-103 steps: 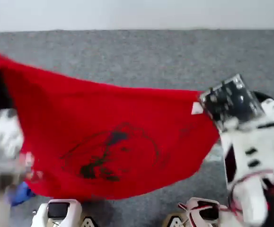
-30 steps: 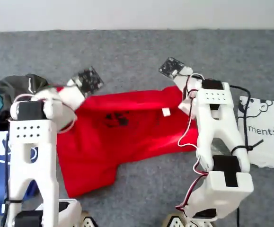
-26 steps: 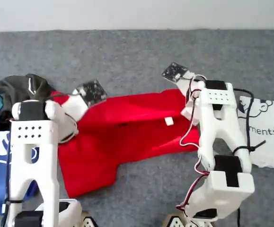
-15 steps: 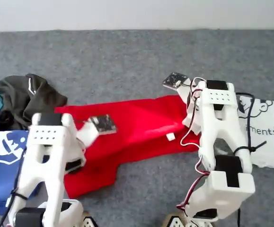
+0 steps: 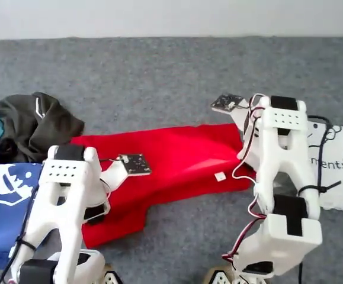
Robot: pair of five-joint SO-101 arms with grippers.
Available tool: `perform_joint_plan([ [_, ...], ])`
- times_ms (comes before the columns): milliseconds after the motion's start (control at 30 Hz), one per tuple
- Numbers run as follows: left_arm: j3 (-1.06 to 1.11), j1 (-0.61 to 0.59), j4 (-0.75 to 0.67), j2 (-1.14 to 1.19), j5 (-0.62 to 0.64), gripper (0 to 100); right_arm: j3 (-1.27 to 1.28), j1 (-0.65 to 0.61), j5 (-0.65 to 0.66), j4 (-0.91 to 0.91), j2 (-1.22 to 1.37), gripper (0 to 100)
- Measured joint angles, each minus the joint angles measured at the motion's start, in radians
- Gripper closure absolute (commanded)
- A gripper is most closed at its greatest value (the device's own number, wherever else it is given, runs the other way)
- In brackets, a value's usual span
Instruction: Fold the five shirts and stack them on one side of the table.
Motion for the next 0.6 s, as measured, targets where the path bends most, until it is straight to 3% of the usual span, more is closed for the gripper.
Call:
perform_joint_plan([
  [600,-0.021,-0.021,0.0,0.0,0.0,99,-0.043,0.0,0.035,0.009,0.048,98.3],
])
